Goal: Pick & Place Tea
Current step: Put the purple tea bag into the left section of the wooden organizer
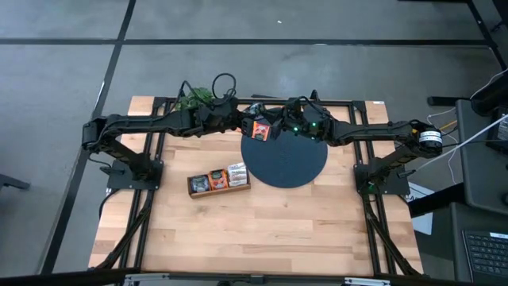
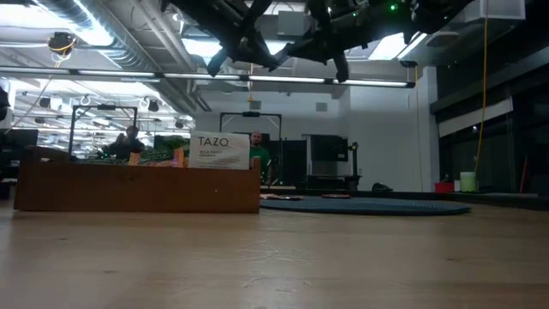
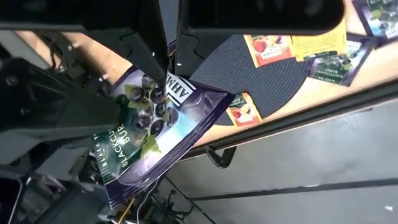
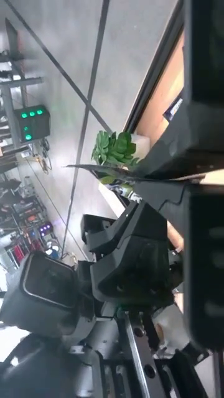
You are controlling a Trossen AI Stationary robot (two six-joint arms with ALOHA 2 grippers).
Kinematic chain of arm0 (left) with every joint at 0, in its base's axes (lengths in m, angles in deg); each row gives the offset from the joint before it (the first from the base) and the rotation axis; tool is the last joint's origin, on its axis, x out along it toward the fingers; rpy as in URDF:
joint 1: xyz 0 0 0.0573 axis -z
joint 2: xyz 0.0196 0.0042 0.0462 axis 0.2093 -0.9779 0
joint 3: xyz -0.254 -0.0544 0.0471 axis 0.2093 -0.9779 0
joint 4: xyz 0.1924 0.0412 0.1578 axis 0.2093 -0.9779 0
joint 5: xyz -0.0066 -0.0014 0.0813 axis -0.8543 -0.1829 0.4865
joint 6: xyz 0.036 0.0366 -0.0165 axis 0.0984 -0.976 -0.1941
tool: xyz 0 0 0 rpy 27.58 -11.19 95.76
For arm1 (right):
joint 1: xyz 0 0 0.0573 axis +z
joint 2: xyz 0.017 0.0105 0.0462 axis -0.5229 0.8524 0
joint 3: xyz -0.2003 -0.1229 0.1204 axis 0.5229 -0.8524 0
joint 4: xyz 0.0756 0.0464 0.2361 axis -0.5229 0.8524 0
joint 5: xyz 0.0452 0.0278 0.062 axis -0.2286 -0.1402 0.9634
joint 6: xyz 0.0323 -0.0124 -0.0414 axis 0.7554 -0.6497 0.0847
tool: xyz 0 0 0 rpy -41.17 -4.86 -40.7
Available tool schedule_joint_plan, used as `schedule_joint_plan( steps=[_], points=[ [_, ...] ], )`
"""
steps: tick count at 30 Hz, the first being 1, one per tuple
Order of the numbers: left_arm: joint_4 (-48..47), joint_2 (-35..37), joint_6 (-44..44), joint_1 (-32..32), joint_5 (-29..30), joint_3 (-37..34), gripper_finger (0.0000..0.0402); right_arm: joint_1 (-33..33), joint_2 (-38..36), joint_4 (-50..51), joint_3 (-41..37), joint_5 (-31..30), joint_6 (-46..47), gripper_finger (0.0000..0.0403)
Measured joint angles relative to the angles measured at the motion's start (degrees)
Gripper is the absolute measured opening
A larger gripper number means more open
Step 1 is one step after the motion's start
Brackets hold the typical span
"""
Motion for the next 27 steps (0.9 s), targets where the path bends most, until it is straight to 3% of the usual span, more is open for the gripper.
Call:
schedule_joint_plan(
  steps=[6,12,19,27],
  points=[
    [-2.25,0.68,-4.84,-0.70,-5.57,-0.04,0.0029,0.04,0.00,1.54,0.00,3.28,-1.10,0.0007],
    [-7.27,4.46,-9.52,-1.37,-10.51,-0.07,0.0081,-0.07,0.00,3.23,0.00,6.76,-1.17,0.0004],
    [-12.12,9.04,-17.53,-2.51,-18.49,-0.07,0.0136,-0.05,0.00,3.46,0.00,16.19,-1.10,0.0003],
    [-17.46,11.63,-18.83,-4.99,-21.98,-0.04,0.0148,0.17,0.00,3.72,0.00,22.39,-1.15,0.0002]
  ],
)
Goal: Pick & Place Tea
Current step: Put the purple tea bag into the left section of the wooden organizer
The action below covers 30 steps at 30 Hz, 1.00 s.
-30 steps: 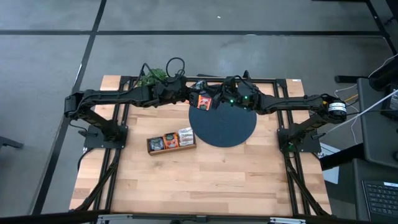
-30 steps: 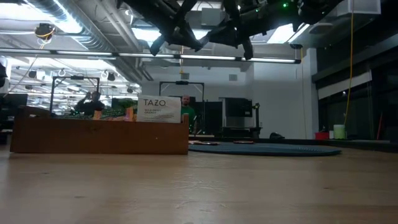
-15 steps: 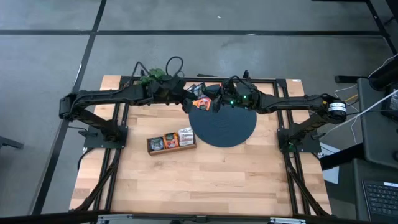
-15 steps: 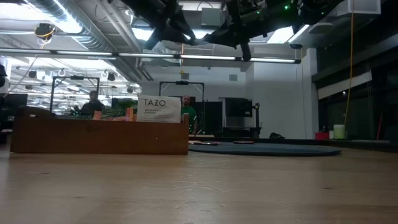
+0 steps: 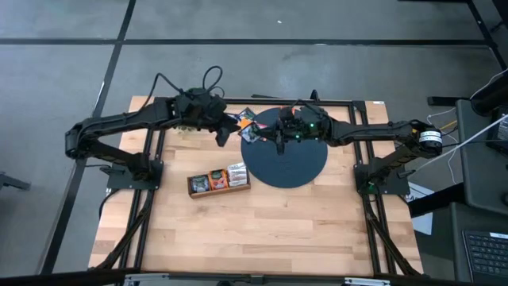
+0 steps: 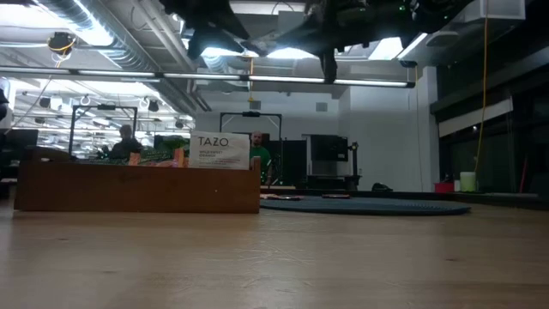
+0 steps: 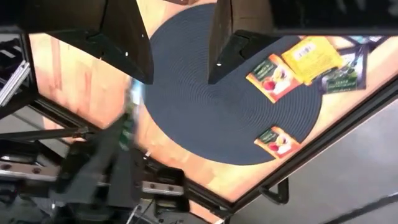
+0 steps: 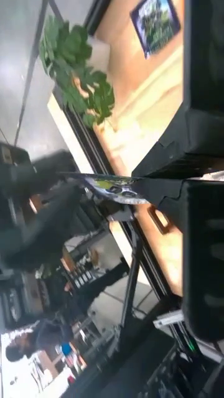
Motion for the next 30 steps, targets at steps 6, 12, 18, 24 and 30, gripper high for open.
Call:
schedule_joint_plan(
  steps=[6,12,18,24,30],
  points=[
    [-0.58,0.75,0.28,-1.16,-4.94,0.00,0.0143,-0.06,0.02,-0.11,0.00,0.24,-0.03,0.0002],
    [1.75,-0.62,-0.21,-1.70,-12.45,0.04,0.0143,-0.01,0.02,-0.47,0.00,0.44,-1.14,0.0001],
    [3.86,-2.18,-3.02,-2.44,-12.16,0.04,0.0143,-0.06,0.02,-1.17,0.00,2.28,-1.28,0.0001],
    [7.47,-2.23,-2.91,-4.67,-13.39,0.05,0.0139,-0.01,0.02,-0.69,0.00,5.27,-1.25,0.0001],
    [7.88,-3.81,-2.10,-5.40,-19.30,1.91,0.0138,-0.02,0.02,-0.71,0.00,5.77,-1.55,0.0001]
  ],
)
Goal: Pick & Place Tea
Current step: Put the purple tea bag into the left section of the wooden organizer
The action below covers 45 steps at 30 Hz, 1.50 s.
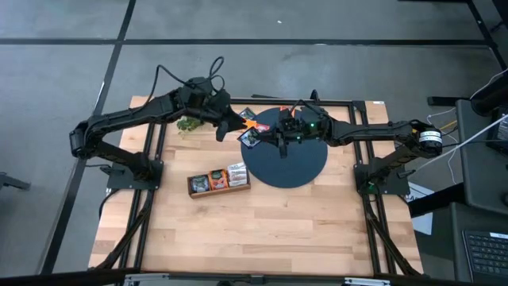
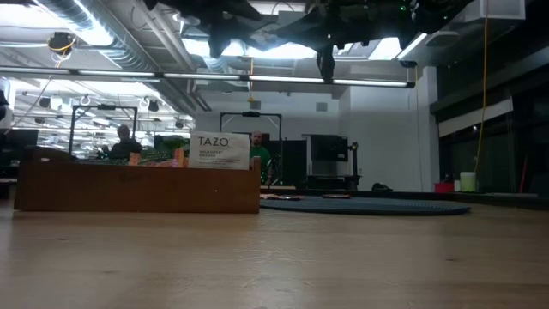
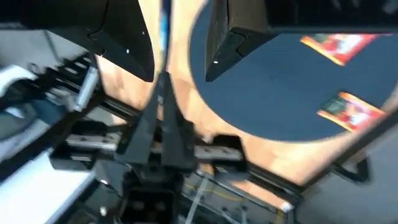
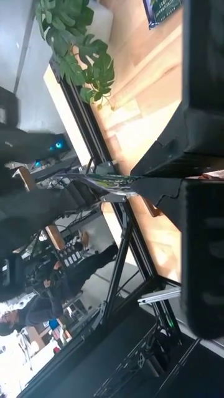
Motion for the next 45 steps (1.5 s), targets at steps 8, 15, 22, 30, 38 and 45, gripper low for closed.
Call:
schedule_joint_plan(
  steps=[8,15,22,30,38,45],
  points=[
    [-0.20,-4.11,1.37,0.03,-5.24,2.82,0.0138,-0.01,0.00,-0.07,0.00,-0.04,-1.03,0.0001],
    [-1.00,-4.67,2.27,0.03,-6.84,3.32,0.0136,-0.02,0.00,-0.07,0.00,-0.07,-1.01,0.0001],
    [-1.32,-4.67,2.59,0.03,-6.83,3.32,0.0086,-0.02,0.00,-0.09,0.00,-0.09,-1.03,0.0001],
    [-0.85,-6.60,3.79,0.54,-6.81,3.19,0.0010,-0.01,0.00,-0.06,0.00,-0.05,-0.97,0.0002],
    [-1.94,-5.95,2.36,1.17,-6.65,3.01,0.0002,-0.05,0.00,3.08,-0.02,0.37,1.65,0.0042],
    [-9.75,0.43,1.87,1.06,-0.68,3.03,0.0001,0.01,0.00,6.38,0.00,3.41,7.15,0.0129]
  ],
)
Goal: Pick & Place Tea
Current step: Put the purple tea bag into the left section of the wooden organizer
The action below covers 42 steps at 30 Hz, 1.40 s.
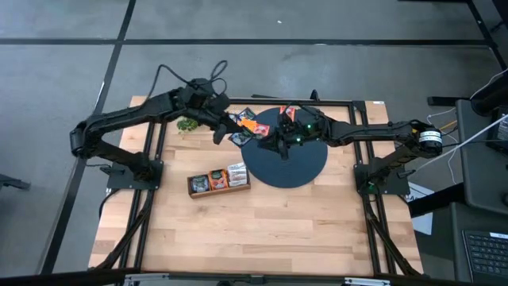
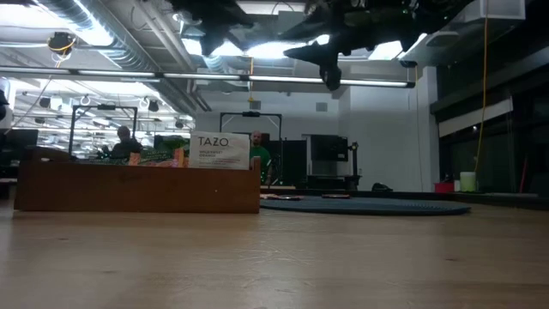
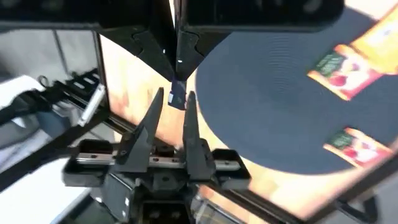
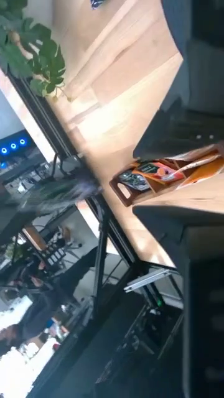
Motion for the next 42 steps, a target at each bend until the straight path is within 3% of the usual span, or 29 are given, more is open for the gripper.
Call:
schedule_joint_plan(
  steps=[7,12,17,23,26,32,42],
  points=[
    [4.41,9.94,3.11,2.27,7.39,-5.85,0.0001,0.22,0.00,-2.46,0.00,-0.04,0.80,0.0180],
    [21.30,17.10,10.07,5.47,10.74,-17.31,0.0001,0.83,0.00,-7.38,0.40,-0.07,0.70,0.0183],
    [37.18,20.67,15.94,9.96,16.69,-29.48,0.0001,1.24,1.05,-2.87,5.85,-0.01,-2.53,0.0172],
    [60.85,19.81,13.46,15.76,28.20,-38.75,0.0001,1.25,4.51,6.56,13.71,1.01,-6.58,0.0166],
    [65.14,19.33,11.23,17.96,35.33,-40.98,0.0001,1.25,5.20,6.93,15.44,1.27,-6.99,0.0166],
    [72.18,19.34,8.20,20.53,43.86,-42.94,0.0001,1.15,5.51,6.71,16.52,1.40,-6.87,0.0165],
    [89.92,11.84,7.40,19.67,45.24,-43.11,0.0001,1.09,5.51,3.02,16.55,0.98,-6.81,0.0165]
  ],
)
